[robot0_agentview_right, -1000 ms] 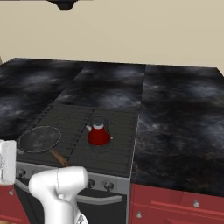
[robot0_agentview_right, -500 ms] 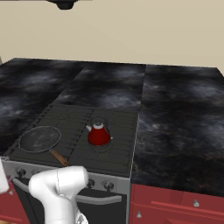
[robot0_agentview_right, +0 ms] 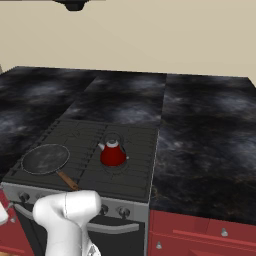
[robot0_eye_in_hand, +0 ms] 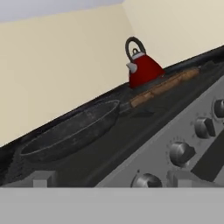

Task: Pick the pan from the cabinet and place it on the stove. Then turn on the stove burner for the pan.

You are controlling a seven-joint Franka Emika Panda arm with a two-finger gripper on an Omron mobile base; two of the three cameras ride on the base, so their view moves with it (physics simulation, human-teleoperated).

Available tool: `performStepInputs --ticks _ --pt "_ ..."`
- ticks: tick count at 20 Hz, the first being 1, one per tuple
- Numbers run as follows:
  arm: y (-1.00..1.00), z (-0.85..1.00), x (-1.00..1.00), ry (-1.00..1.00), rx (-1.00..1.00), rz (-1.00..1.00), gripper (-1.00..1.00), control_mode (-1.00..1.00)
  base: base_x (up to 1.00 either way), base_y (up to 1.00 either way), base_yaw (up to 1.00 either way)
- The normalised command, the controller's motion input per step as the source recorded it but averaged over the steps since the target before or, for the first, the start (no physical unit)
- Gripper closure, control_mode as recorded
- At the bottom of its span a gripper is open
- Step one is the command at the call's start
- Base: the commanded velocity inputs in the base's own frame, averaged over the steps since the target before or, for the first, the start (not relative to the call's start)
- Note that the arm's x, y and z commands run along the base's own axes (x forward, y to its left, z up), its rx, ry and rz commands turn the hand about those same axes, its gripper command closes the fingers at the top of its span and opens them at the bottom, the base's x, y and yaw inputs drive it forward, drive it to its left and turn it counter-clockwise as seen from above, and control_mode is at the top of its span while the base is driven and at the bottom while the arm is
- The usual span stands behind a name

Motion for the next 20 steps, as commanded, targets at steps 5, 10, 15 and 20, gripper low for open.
performStepInputs --ticks 5,10,15,20 --pt "-0.01 -0.42 0.00 0.00 -0.22 0.10 -1.00 -1.00 0.00 0.00 0.00" --pt "-0.02 -0.33 0.00 0.00 -0.14 0.15 -1.00 -1.00 0.00 0.00 0.00" --pt "0.00 -0.06 0.06 0.00 -0.02 0.15 -1.00 -1.00 0.00 0.00 0.00" --pt "0.00 -0.08 0.08 -0.02 0.00 0.18 -1.00 -1.00 0.00 0.00 0.00"
